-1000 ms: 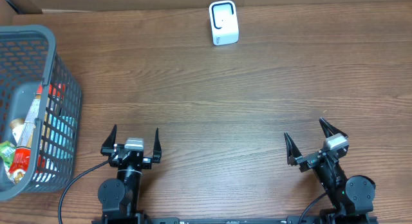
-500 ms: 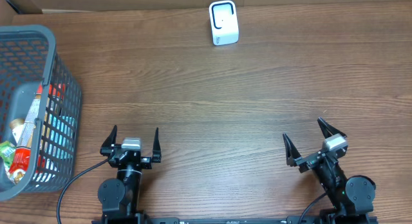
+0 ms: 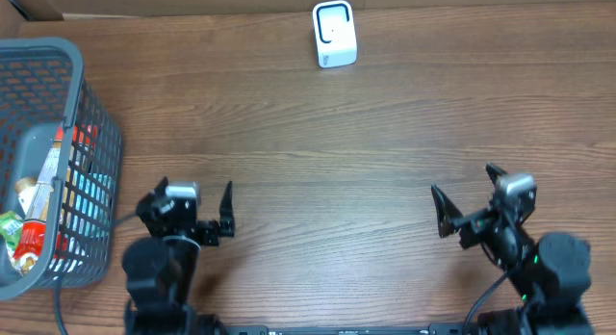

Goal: Scan the item barcode
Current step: 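Reach the left gripper into the grey basket toward the spaghetti pack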

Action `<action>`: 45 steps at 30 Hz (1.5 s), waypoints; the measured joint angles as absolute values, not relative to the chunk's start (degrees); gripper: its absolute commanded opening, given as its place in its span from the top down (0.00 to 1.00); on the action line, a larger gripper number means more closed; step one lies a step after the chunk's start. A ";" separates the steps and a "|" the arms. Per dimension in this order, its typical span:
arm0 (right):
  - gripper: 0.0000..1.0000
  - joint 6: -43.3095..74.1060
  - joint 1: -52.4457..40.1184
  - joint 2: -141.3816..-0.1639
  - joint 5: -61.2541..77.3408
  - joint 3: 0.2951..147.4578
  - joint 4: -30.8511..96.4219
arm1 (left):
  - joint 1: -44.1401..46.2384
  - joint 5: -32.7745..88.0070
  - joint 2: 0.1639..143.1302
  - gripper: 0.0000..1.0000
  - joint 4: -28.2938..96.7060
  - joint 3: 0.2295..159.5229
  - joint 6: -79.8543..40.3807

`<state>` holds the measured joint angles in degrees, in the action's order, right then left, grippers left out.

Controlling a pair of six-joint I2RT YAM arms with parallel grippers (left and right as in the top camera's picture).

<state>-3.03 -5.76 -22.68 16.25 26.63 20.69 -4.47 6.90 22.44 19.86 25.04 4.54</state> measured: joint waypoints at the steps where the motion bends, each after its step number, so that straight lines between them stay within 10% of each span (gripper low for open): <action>1: 0.00 -3.01 -5.76 -25.91 16.38 29.74 23.49 | -4.47 7.20 25.58 0.00 21.69 28.56 4.43; 12: 0.00 -2.98 -5.78 -62.19 23.70 68.51 52.58 | -4.45 11.25 62.67 0.00 65.25 78.98 4.14; 22: 0.00 -3.01 -5.76 -72.73 34.68 72.88 51.92 | -7.05 12.36 79.31 0.06 71.85 92.77 -0.21; 34: 0.00 -3.01 -5.76 -73.45 28.01 72.90 55.11 | -45.76 8.78 81.71 0.08 75.75 111.79 -18.94; 45: 0.00 -2.98 -5.78 -74.48 25.02 72.90 56.07 | -51.53 3.95 96.66 0.15 68.34 109.10 -15.94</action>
